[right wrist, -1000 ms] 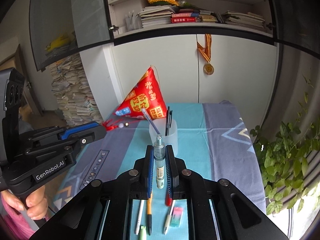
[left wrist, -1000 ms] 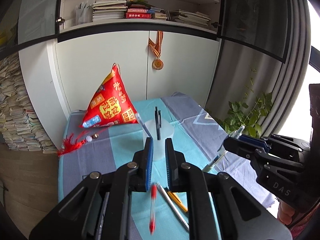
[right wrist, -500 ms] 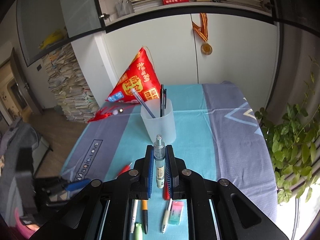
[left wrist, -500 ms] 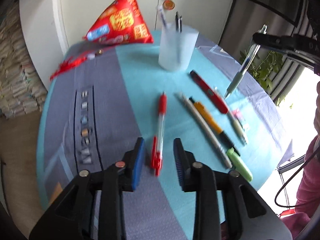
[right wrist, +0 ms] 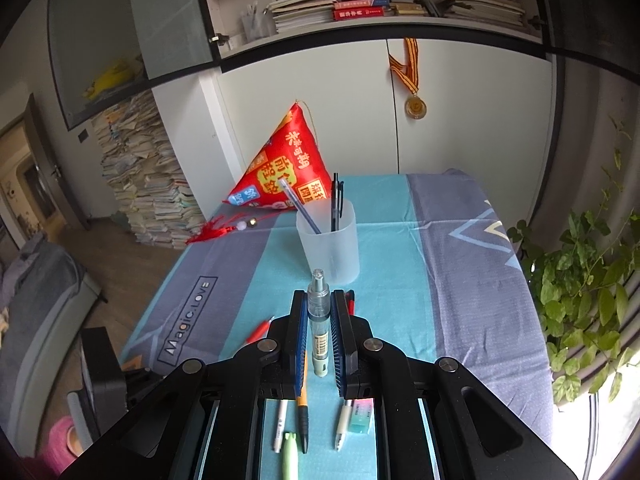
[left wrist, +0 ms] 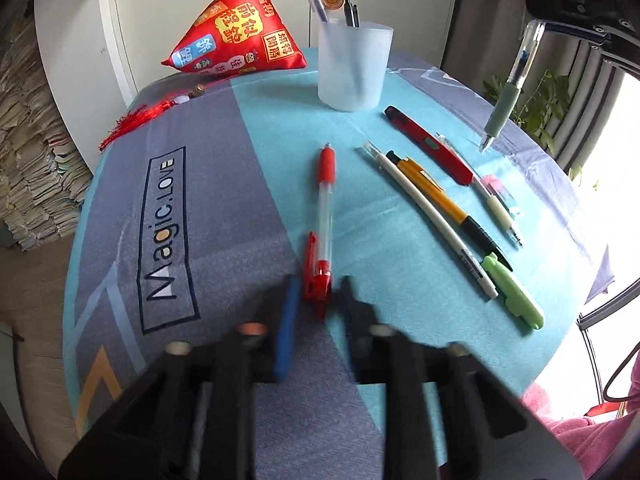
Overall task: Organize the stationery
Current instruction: 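Carry the clear pen and the red pen toward the frosted cup, then raise the red pen toward the frosted cup with left tool while right tool holds clear pen, then lower the red pen into the frosted cup and open the left tool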
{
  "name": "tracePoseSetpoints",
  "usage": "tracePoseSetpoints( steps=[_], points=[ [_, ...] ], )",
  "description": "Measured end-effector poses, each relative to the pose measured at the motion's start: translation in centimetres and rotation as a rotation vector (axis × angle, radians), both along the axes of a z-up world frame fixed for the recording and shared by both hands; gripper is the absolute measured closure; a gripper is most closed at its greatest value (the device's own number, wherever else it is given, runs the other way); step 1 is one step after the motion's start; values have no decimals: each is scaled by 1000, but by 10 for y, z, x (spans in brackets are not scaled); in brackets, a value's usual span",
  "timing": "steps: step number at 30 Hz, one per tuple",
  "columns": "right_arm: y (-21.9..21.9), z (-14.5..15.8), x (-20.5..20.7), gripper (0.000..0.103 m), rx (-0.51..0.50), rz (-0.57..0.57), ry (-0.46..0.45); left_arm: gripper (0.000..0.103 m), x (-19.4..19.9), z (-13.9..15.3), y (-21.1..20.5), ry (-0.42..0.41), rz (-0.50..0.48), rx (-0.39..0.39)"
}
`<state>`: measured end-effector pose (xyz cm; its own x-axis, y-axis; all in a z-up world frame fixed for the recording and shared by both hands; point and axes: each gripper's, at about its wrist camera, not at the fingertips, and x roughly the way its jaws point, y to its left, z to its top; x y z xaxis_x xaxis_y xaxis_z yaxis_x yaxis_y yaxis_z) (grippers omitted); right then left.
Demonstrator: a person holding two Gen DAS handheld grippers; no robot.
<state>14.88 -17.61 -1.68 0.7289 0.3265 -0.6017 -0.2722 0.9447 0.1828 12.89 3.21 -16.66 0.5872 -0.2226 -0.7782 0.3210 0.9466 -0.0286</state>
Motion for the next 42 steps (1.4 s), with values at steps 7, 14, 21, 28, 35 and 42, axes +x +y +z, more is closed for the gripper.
tracePoseSetpoints(
  steps=[7, 14, 21, 28, 35, 42],
  points=[
    [8, 3, -1, 91, -7, 10, -7, 92, -4, 27, 6, -69, 16, -64],
    [11, 4, -3, 91, -5, 12, -11, 92, -3, 79, 5, -224, 17, -72],
    [11, 6, -4, 91, -10, 8, -16, 93, 9, 100, -1, -243, -5, -98],
    [6, 7, -2, 91, -4, -4, -16, 93, 17, 117, -13, -258, -22, -90],
    [-2, 9, 3, 91, 3, -13, -22, 93, 35, 151, -32, -320, -50, -79],
    [-11, 11, 11, 91, -2, -32, -24, 93, 71, 196, -54, -410, -66, -75]
  ],
)
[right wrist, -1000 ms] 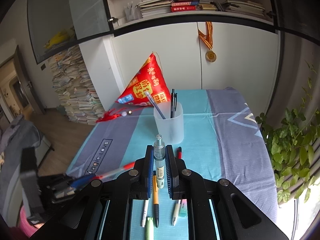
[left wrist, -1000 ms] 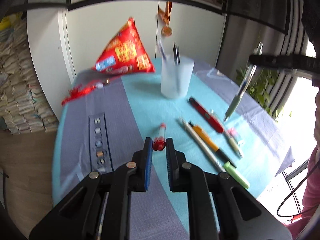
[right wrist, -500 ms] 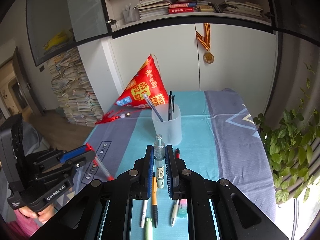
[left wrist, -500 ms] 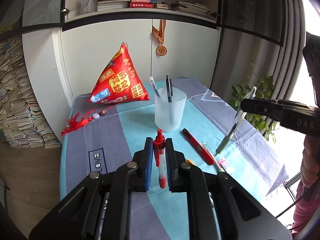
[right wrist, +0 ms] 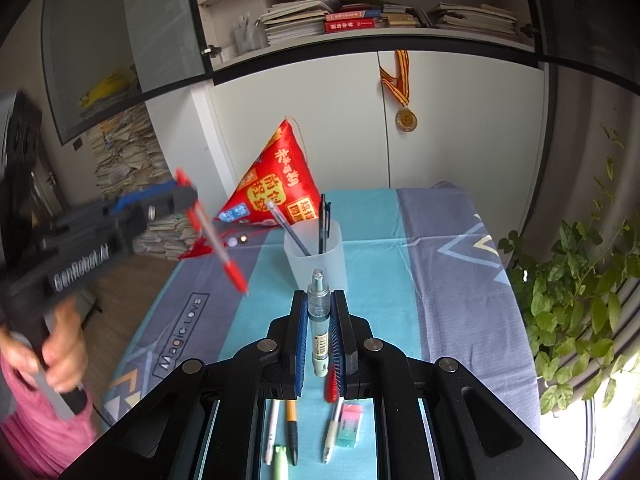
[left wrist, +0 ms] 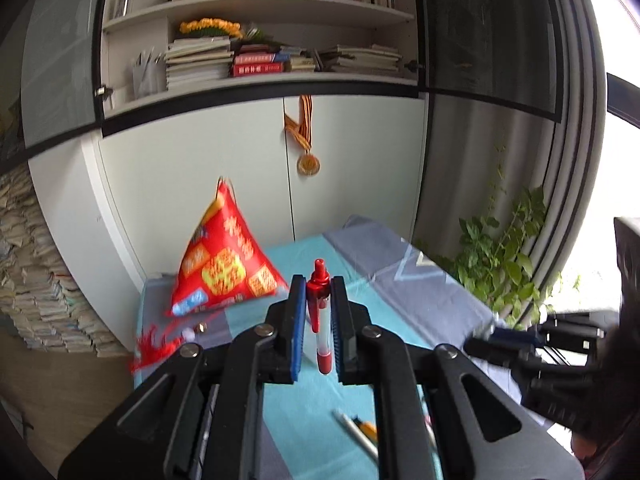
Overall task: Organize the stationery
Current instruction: 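Lower the red pen into the frosted cup and open the left tool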
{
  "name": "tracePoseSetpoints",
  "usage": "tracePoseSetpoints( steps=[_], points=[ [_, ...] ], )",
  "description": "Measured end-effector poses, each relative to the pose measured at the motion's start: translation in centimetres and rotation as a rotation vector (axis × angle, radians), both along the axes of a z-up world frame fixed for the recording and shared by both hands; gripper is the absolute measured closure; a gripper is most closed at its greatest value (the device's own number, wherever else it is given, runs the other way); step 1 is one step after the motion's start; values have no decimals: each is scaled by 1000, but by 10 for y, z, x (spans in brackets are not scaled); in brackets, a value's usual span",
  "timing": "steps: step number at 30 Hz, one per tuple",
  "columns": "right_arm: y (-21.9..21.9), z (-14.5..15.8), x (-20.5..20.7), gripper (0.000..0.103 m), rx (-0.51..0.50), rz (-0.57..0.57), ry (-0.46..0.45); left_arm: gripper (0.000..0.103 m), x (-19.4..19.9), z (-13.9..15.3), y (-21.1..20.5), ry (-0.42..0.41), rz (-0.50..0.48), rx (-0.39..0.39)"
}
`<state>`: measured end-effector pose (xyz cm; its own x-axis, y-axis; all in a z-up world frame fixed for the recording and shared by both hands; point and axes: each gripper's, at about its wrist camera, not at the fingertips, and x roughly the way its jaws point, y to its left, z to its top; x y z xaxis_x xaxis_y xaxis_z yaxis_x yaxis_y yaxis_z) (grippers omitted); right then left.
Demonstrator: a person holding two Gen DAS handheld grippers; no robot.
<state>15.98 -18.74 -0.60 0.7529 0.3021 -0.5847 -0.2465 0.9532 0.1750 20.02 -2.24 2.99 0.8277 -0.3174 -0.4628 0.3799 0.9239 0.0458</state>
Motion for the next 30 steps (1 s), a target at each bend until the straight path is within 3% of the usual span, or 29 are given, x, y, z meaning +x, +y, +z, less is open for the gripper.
tracePoseSetpoints(
  steps=[6, 10, 16, 20, 23, 27, 30],
  points=[
    [-9, 0, 8, 91, -15, -26, 8, 93, 35, 11, -17, -34, -2, 0],
    [-12, 1, 12, 91, -22, -36, 3, 94, 56, -3, -27, -38, -3, 12],
    [-15, -2, 19, 91, -20, -35, 8, 93, 69, -28, -25, 20, 23, 22],
    [-20, -10, 20, 91, -8, -34, 26, 88, 56, -67, -7, 182, -3, 79],
    [-20, -15, 23, 91, -3, -29, 39, 68, 51, -107, -8, 318, -39, 172],
    [-15, -22, 27, 91, 19, -13, 62, 67, 57, -153, -18, 441, -62, 255],
    [-10, -22, 22, 91, 15, -2, 60, 68, 66, -171, -18, 488, -48, 260]
  ],
)
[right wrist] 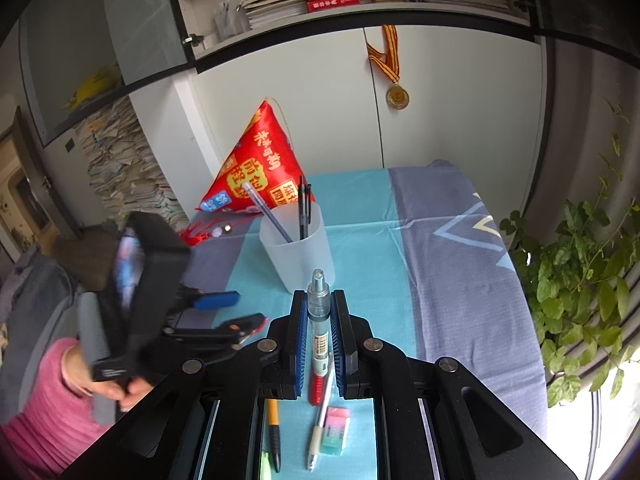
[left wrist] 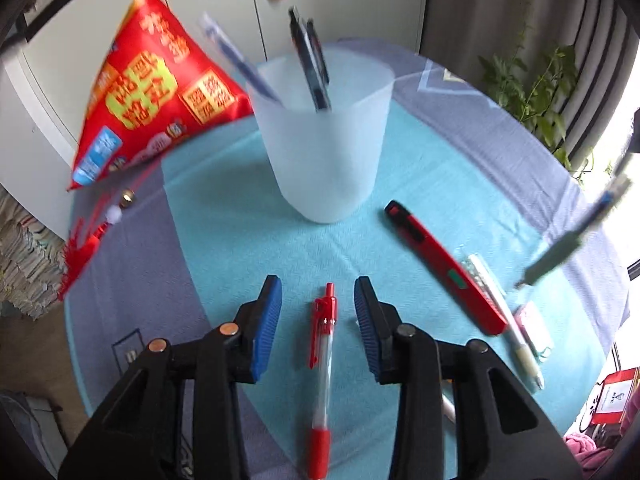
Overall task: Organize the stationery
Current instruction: 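Lower the red pen into the frosted cup and open the left tool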
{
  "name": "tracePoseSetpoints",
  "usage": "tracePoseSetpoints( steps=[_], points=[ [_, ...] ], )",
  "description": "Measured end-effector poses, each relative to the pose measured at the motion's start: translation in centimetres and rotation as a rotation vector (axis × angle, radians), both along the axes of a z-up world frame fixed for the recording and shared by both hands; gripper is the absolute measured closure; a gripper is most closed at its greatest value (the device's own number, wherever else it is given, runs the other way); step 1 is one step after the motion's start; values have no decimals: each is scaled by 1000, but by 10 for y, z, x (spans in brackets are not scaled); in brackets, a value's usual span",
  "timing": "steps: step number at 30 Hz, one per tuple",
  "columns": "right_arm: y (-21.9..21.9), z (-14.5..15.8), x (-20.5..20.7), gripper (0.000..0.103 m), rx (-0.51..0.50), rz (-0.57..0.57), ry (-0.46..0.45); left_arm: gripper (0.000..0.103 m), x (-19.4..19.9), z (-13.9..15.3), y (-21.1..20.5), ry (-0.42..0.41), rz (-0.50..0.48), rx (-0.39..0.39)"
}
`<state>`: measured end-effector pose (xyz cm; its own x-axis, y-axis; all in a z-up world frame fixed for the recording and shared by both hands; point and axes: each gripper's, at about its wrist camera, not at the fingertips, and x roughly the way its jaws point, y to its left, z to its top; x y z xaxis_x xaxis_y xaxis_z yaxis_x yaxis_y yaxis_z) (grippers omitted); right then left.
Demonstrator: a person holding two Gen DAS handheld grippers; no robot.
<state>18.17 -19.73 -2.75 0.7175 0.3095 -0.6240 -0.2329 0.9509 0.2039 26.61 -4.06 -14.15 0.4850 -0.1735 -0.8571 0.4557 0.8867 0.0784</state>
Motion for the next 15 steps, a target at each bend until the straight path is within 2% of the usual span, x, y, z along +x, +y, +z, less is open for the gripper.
tracePoseSetpoints(
  steps=[3, 7, 9, 10, 13, 15],
  points=[
    [1, 4, -6, 91, -14, 0, -13, 70, 6, -13, 2, 46, 15, 4],
    [-4, 7, -9, 91, -9, -12, -22, 69, -2, -14, 2, 32, 5, 15],
    [-4, 6, -8, 91, -5, -14, -20, 77, -4, -15, 4, 27, -2, 8],
    [-4, 6, -7, 91, -3, -13, -18, 92, -5, -16, 4, 31, -11, -1],
    [-2, 3, -6, 91, 4, -5, -9, 92, -11, -16, 0, 1, -33, 32],
    [-2, 1, -6, 91, 3, -6, -6, 92, -13, -14, -2, 15, -31, 16]
  ],
)
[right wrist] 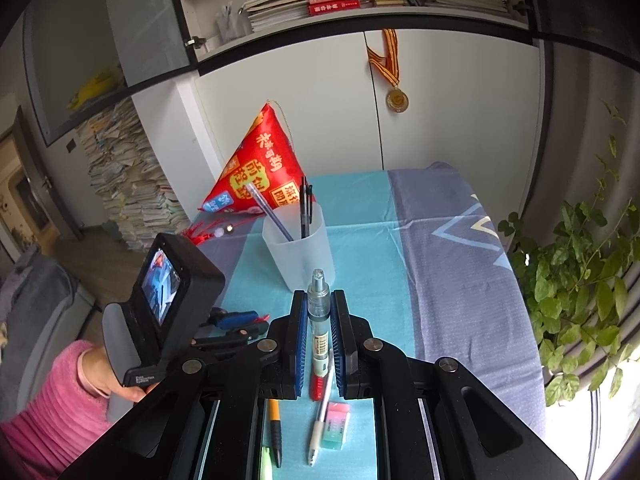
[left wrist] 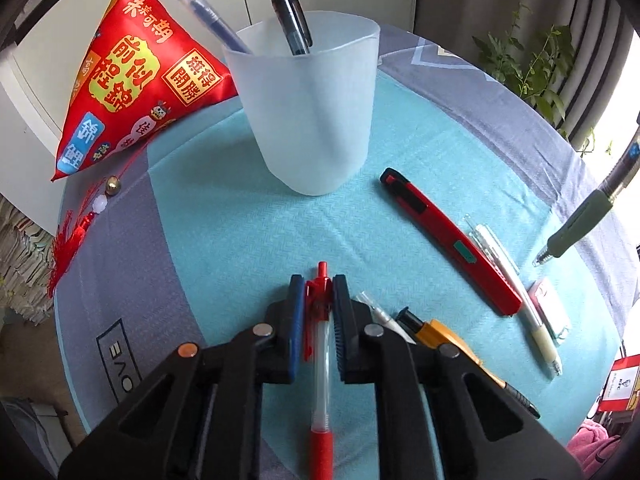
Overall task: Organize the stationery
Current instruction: 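Lower the red pen into the frosted cup and open the left tool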
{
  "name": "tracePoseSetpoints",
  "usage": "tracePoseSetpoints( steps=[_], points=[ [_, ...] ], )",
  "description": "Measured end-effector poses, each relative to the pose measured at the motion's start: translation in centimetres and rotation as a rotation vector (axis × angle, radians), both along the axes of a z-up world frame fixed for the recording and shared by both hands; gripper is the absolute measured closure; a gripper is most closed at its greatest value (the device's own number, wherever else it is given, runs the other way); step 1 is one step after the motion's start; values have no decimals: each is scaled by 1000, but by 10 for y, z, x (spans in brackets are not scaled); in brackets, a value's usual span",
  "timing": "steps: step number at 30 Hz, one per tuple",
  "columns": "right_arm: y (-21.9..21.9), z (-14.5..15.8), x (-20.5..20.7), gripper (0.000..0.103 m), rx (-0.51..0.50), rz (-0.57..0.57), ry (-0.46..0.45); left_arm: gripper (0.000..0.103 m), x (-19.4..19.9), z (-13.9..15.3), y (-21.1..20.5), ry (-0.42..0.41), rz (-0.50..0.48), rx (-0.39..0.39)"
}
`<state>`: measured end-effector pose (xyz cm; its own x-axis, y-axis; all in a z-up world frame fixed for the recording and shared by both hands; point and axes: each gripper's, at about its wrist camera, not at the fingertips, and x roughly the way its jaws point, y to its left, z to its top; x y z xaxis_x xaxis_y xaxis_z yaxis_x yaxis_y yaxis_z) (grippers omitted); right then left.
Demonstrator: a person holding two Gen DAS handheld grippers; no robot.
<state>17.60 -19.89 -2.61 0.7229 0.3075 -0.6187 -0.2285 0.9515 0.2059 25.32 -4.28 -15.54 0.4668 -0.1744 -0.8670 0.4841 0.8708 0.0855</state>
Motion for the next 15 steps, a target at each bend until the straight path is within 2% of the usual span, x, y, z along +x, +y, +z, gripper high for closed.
tracePoseSetpoints(
  steps=[4, 15],
  points=[
    [-3, 2, -1, 91, 4, -8, -6, 92, -3, 24, 8, -50, 14, -52],
    [0, 8, -7, 91, 14, -5, -24, 92, -31, 122, 19, -292, 27, -150]
  ],
)
